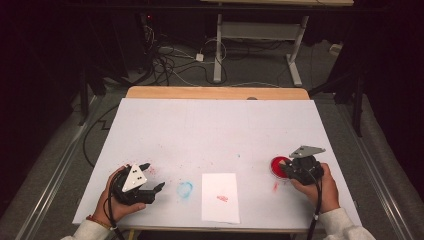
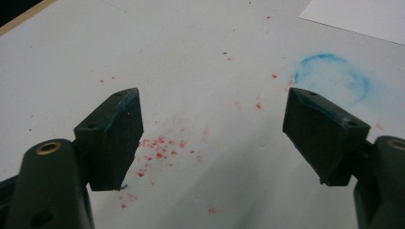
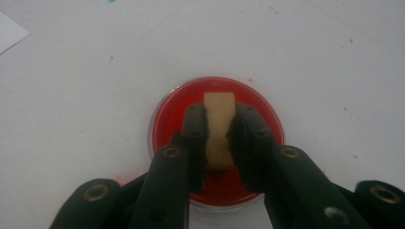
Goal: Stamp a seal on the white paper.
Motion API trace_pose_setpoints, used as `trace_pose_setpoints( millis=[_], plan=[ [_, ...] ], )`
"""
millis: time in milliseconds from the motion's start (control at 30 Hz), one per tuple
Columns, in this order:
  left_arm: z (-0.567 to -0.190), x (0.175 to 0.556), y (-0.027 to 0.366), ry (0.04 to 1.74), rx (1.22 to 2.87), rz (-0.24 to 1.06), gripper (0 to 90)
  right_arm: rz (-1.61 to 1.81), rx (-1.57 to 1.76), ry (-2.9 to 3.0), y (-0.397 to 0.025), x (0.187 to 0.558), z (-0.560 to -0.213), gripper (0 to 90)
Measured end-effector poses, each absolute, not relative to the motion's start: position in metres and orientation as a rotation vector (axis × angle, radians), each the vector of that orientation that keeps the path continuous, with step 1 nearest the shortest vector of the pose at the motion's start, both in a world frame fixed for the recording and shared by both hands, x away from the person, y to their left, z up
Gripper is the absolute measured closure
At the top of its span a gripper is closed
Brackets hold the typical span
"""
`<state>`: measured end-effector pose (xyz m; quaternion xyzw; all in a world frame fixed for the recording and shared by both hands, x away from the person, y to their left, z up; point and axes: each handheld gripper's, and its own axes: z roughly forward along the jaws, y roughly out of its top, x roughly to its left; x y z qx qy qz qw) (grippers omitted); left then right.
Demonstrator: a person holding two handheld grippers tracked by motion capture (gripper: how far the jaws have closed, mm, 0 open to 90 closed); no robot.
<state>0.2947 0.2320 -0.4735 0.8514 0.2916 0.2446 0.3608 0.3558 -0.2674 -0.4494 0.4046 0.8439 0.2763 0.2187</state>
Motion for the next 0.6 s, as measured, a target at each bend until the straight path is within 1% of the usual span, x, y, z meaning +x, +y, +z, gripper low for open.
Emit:
trace_pose_setpoints(
  millis=[533, 600],
  plan=[
    [-0.4733, 0.2953, 0.232, 0.74, 2.196, 0.641, 21.0, 0.781, 1.133, 2.333, -0.2687, 0.3566, -0.4503, 75.8],
    [-0.4733, 0.2954, 0.2321, 0.742, 2.196, 0.642, 21.0, 0.781, 1.133, 2.332, -0.2684, 0.3559, -0.4498, 74.6]
  ],
)
